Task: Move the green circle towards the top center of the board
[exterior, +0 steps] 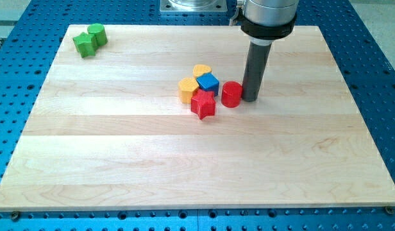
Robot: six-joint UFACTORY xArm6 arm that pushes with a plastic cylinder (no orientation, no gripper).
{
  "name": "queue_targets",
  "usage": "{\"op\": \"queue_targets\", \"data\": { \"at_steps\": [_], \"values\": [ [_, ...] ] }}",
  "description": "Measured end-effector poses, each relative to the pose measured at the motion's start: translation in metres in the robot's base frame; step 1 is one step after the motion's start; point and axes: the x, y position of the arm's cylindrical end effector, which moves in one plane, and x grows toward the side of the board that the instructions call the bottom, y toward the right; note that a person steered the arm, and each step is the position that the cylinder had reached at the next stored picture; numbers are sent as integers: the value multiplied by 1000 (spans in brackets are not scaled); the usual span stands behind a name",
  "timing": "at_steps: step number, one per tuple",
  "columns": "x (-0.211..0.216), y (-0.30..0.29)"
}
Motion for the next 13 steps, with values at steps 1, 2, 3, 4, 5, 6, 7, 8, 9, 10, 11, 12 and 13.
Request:
{"op": "queue_targets", "data": {
  "at_steps": [1,2,3,4,5,6,7,8,9,10,11,12,13],
  "values": [
    [0,-5],
    [0,1],
    [-56,6],
    [-125,-36],
    [-120,-125],
    [-44,-220],
    [-52,-317],
    [-113,-368],
    [-152,-364],
    [-168,-324],
    [-156,-256],
    [-158,-306],
    [-202,-330]
  ]
}}
